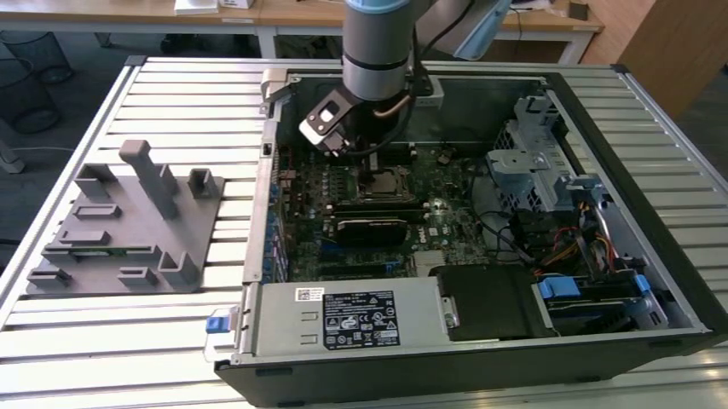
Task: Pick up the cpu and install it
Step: 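Close the cpu cover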
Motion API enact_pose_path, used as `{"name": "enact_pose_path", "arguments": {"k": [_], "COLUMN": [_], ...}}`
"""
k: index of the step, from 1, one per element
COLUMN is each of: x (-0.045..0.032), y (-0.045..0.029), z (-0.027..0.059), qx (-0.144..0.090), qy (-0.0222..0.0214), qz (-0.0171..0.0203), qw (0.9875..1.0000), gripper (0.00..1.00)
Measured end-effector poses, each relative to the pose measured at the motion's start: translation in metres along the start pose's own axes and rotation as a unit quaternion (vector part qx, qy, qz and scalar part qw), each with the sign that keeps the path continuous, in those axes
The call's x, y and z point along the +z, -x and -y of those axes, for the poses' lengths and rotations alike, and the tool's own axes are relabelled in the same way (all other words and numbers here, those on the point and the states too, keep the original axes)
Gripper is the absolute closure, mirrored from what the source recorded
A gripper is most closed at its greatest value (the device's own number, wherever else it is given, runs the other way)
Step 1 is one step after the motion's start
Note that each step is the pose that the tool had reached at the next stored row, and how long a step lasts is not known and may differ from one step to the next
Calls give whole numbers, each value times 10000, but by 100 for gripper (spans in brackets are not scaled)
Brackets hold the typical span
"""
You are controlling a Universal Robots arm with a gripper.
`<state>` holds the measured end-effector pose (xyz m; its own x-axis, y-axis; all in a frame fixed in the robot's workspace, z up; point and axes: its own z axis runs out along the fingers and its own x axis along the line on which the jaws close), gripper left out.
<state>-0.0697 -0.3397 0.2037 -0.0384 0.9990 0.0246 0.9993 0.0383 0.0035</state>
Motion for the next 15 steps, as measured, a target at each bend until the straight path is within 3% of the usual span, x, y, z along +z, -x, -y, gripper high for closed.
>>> {"name": "enact_pose_path", "arguments": {"k": [8,15], "x": [52,-10], "y": [1,-2], "z": [18,28], "qx": [0,0], "qy": [0,0], "qz": [1,0], "qw": [10000,10000], "gripper": [89,89]}}
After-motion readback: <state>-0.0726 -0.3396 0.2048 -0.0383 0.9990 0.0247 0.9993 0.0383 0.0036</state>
